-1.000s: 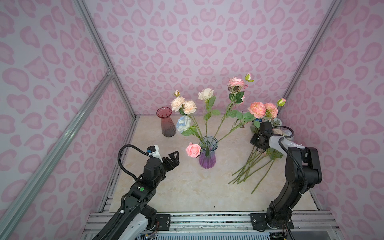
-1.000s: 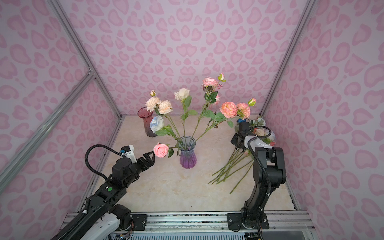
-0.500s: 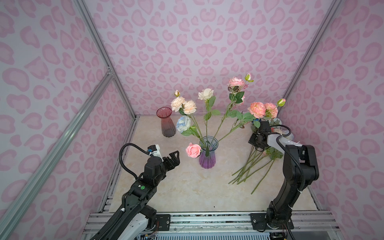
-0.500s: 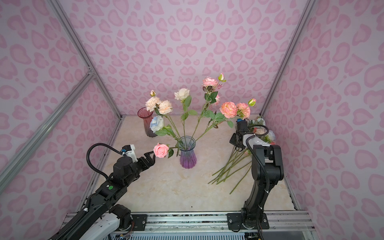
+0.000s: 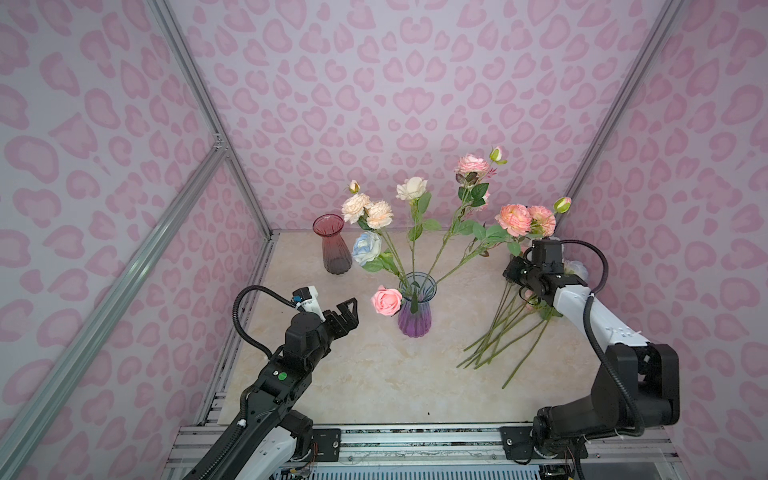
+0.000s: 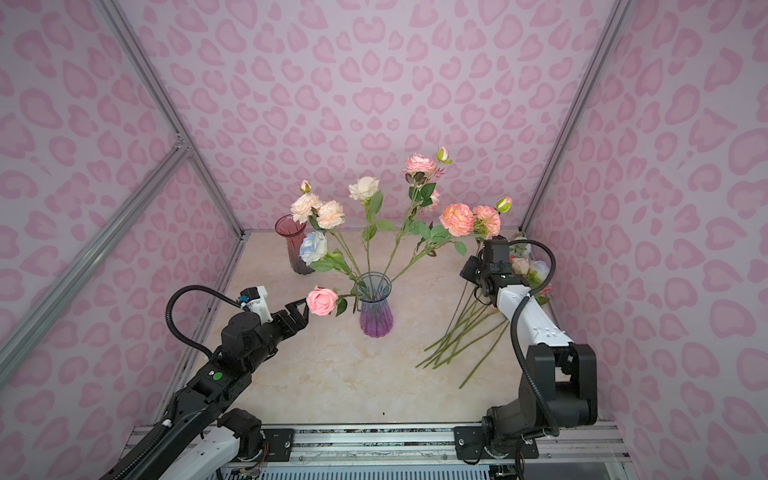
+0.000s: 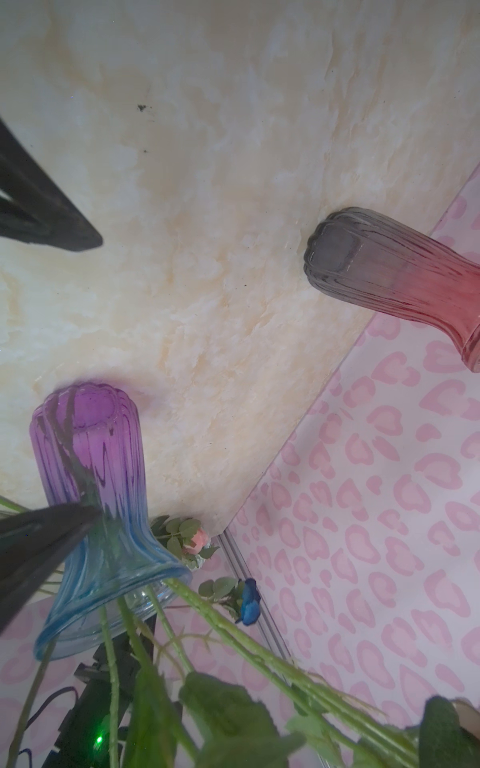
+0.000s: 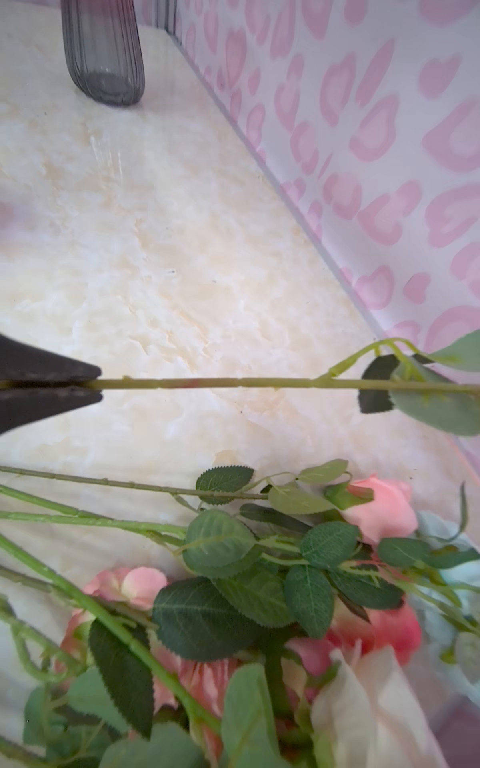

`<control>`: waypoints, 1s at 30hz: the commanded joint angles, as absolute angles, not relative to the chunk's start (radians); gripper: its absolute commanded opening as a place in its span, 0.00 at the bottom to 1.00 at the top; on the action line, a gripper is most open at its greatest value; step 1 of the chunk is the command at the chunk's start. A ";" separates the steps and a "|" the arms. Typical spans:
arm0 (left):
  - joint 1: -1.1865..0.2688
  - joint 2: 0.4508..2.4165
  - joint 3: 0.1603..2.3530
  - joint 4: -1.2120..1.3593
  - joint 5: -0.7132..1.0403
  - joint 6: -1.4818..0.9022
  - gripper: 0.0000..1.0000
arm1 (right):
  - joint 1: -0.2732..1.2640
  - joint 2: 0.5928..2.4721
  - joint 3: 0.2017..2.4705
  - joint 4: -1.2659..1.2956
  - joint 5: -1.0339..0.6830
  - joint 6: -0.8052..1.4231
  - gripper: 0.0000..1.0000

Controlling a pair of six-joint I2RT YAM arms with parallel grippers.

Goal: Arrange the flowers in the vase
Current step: 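Close the right gripper on the blue rose stem in the bunch, then lift the blue rose upright out of the bunch with the right gripper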

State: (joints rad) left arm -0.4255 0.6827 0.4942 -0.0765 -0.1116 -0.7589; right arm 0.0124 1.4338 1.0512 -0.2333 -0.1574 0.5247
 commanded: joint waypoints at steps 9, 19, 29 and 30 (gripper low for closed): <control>-0.426 0.649 0.529 -0.087 -0.109 -0.759 0.96 | 0.017 0.979 0.927 -0.166 -0.013 0.514 0.00; -0.425 0.648 0.572 -0.116 -0.104 -0.756 0.96 | 0.130 0.690 0.932 -0.092 0.123 0.393 0.00; -0.425 0.570 0.615 -0.185 -0.175 -0.709 0.96 | 0.278 0.587 1.025 -0.061 -0.006 0.392 0.00; -0.425 0.568 0.619 -0.186 -0.176 -0.709 0.95 | 0.289 0.593 1.031 -0.048 -0.030 0.406 0.00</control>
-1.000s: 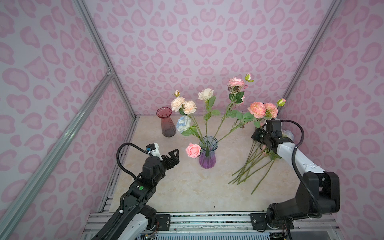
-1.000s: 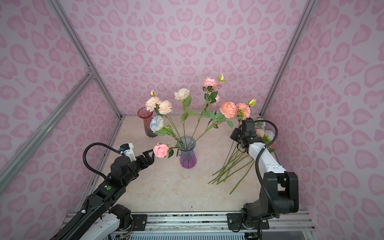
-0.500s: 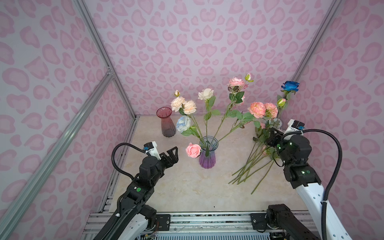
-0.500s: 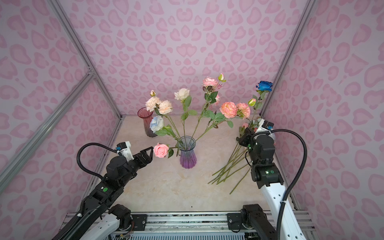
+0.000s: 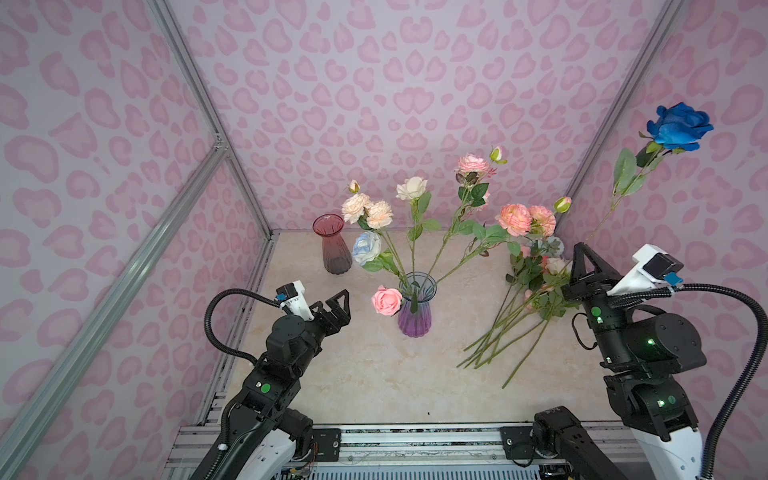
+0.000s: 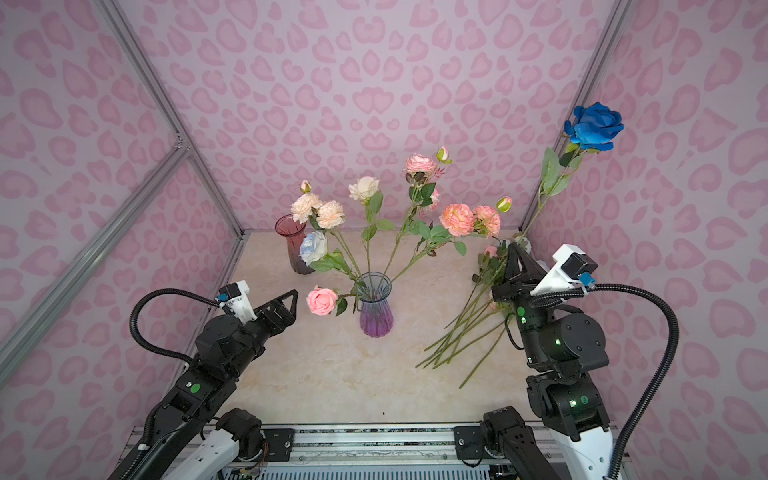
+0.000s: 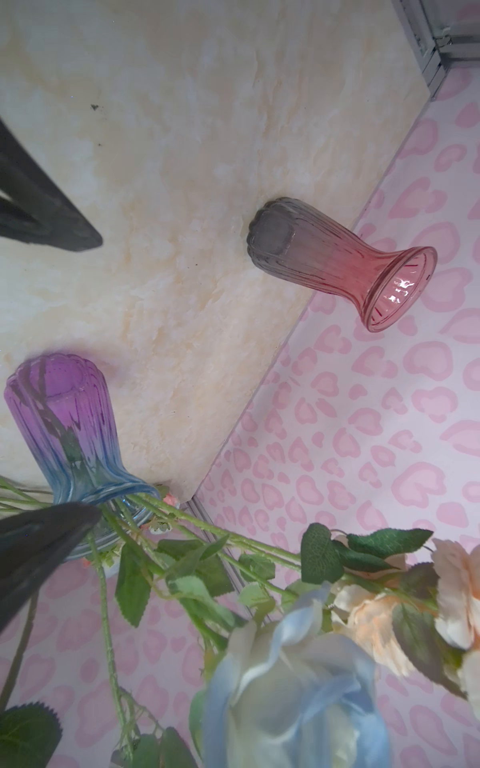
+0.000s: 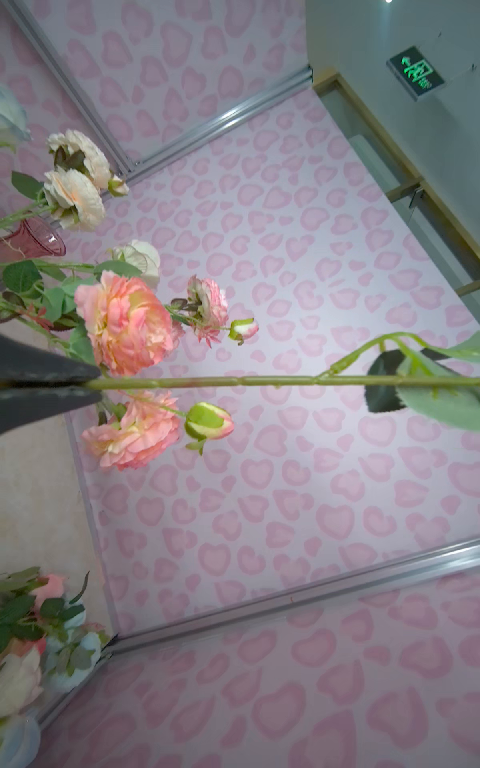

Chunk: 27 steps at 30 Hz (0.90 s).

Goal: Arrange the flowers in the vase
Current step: 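Lift the blue rose upright out of the bunch with the right gripper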

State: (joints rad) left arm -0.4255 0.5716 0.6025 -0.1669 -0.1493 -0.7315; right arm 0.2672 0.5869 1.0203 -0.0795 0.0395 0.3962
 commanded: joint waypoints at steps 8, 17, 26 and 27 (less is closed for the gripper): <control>-0.425 0.565 0.614 -0.188 -0.177 -0.721 0.96 | 0.465 0.715 1.030 0.146 -0.058 0.409 0.00; -0.426 0.550 0.608 -0.185 -0.190 -0.710 0.96 | 0.837 0.894 1.022 0.422 0.096 0.130 0.00; -0.425 0.561 0.614 -0.165 -0.170 -0.703 0.95 | 0.857 1.117 1.064 0.714 0.129 0.002 0.00; -0.426 0.560 0.615 -0.165 -0.171 -0.700 0.96 | 0.856 1.140 1.068 0.748 0.137 -0.014 0.00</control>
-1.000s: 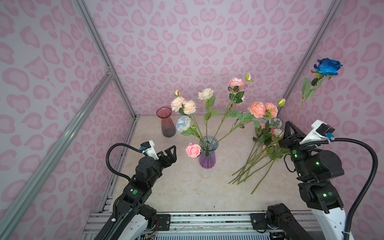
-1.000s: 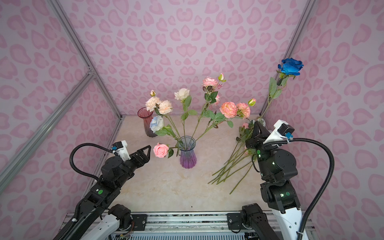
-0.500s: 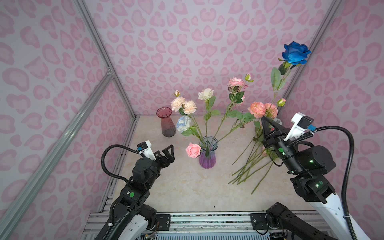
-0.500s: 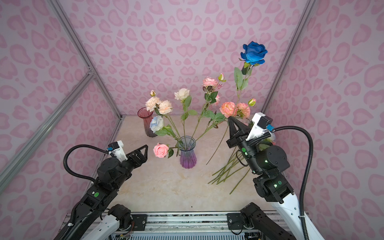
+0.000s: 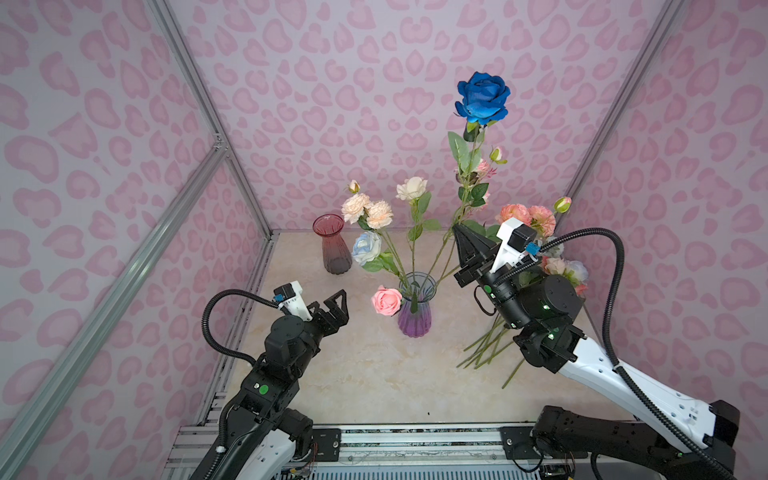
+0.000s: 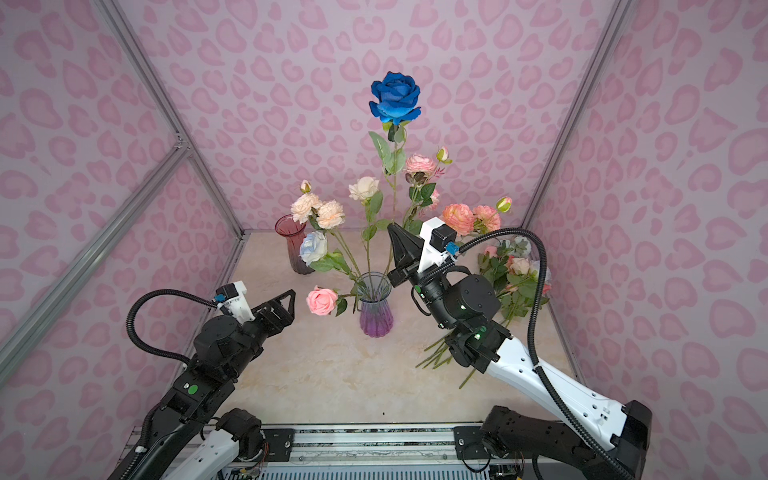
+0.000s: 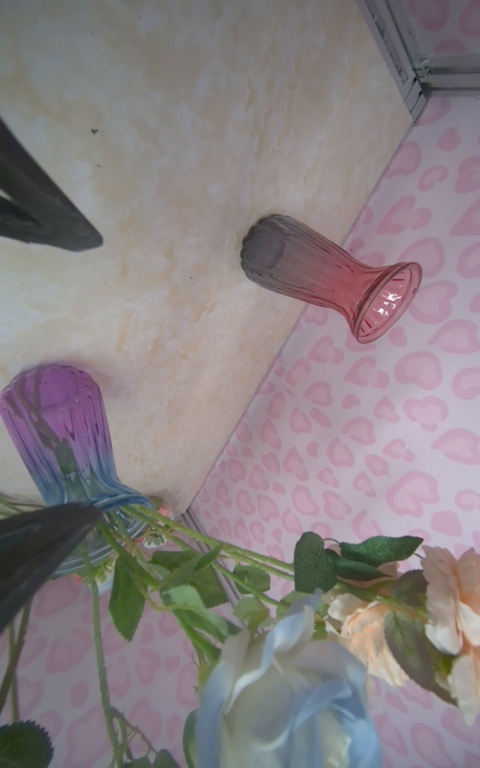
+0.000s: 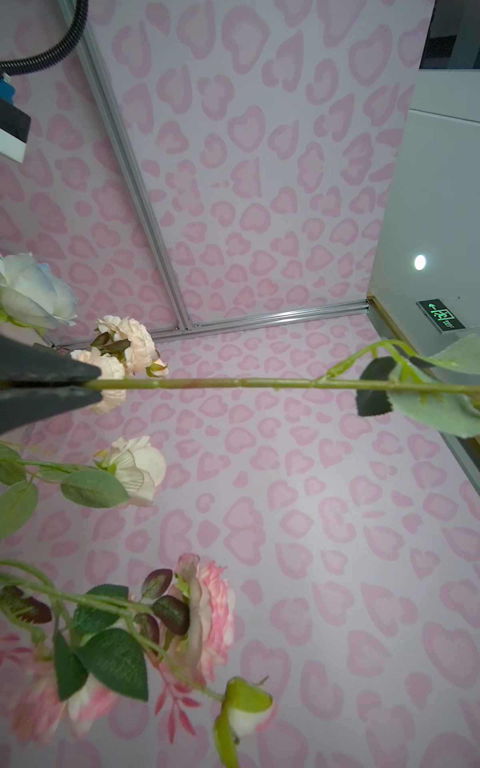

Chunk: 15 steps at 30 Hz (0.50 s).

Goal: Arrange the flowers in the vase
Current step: 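Carry the blue rose over the blue-purple vase and lower its stem in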

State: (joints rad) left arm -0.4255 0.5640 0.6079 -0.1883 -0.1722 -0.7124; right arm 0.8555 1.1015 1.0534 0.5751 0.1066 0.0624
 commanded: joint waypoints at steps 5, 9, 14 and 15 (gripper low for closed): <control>-0.426 0.561 0.611 -0.168 -0.179 -0.695 0.96 | 0.852 1.245 1.083 0.865 0.212 -0.043 0.00; -0.425 0.570 0.607 -0.161 -0.178 -0.689 0.96 | 0.851 1.310 1.081 0.918 0.214 -0.068 0.00; -0.425 0.583 0.607 -0.153 -0.176 -0.676 0.96 | 0.841 1.360 1.071 0.949 0.233 -0.093 0.00; -0.425 0.586 0.606 -0.152 -0.176 -0.674 0.96 | 0.841 1.368 1.065 0.950 0.240 -0.096 0.00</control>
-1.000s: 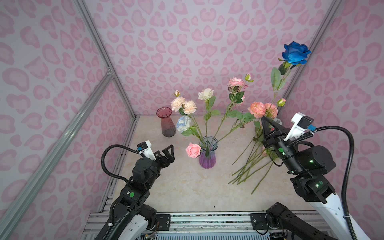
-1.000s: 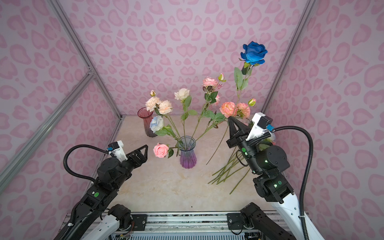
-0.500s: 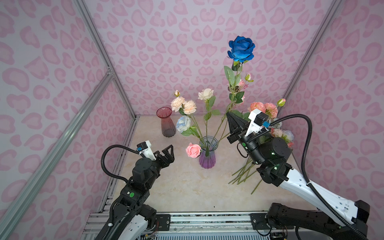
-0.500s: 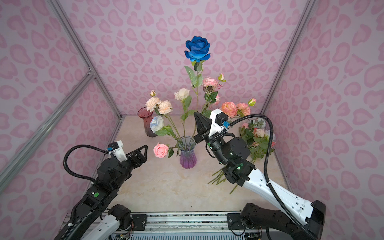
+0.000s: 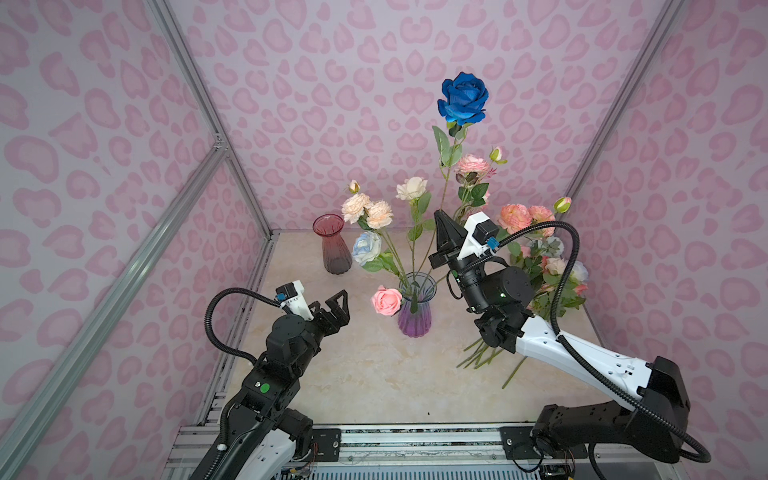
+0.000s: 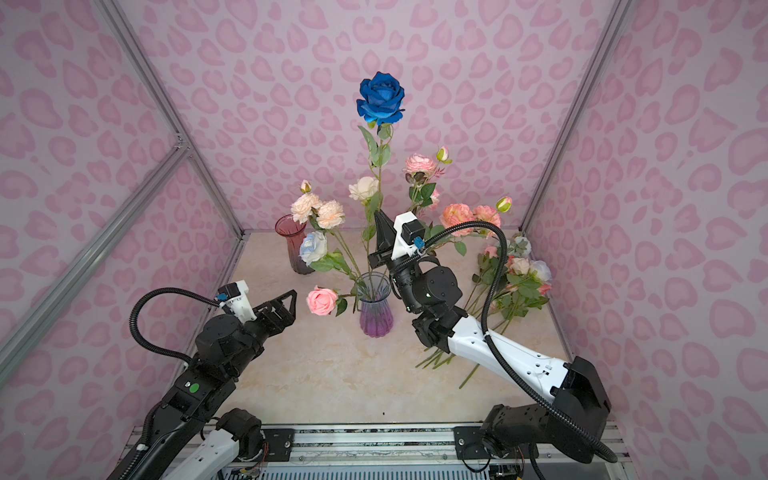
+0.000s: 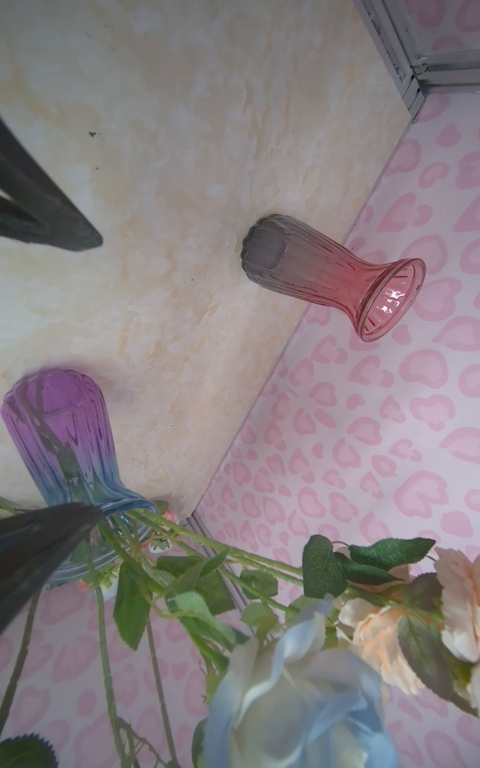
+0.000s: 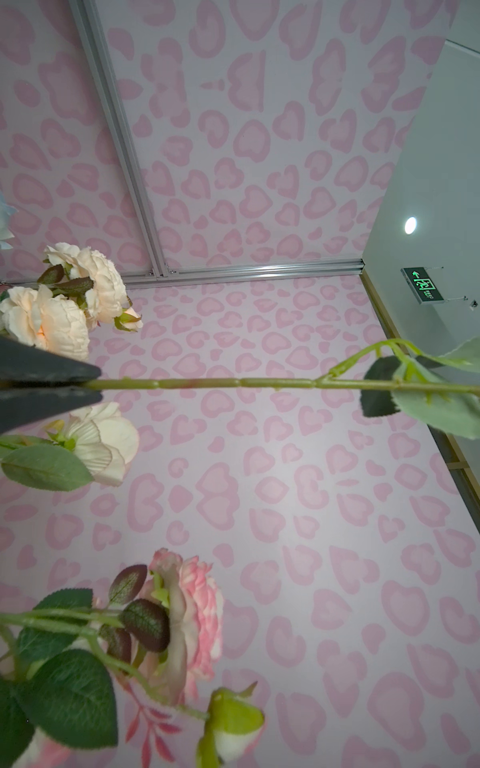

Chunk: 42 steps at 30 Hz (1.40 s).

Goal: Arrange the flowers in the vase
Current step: 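Carry the blue rose over the blue-purple vase and lower its stem in, then open the right gripper to release the blue rose and draw back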

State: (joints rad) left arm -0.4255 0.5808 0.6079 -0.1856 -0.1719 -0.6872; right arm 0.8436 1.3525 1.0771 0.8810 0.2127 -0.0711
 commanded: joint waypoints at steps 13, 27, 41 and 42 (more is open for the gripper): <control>-0.422 0.635 0.600 -0.109 -0.157 -0.669 0.96 | 0.833 1.386 0.914 0.977 0.259 -0.007 0.00; -0.422 0.597 0.578 -0.123 -0.149 -0.697 0.96 | 0.881 1.396 0.772 1.002 0.291 0.042 0.03; -0.422 0.589 0.572 -0.129 -0.127 -0.732 0.96 | 0.913 1.264 0.703 0.815 0.335 0.081 0.29; -0.422 0.592 0.571 -0.129 -0.124 -0.732 0.96 | 0.916 1.241 0.696 0.787 0.333 0.094 0.29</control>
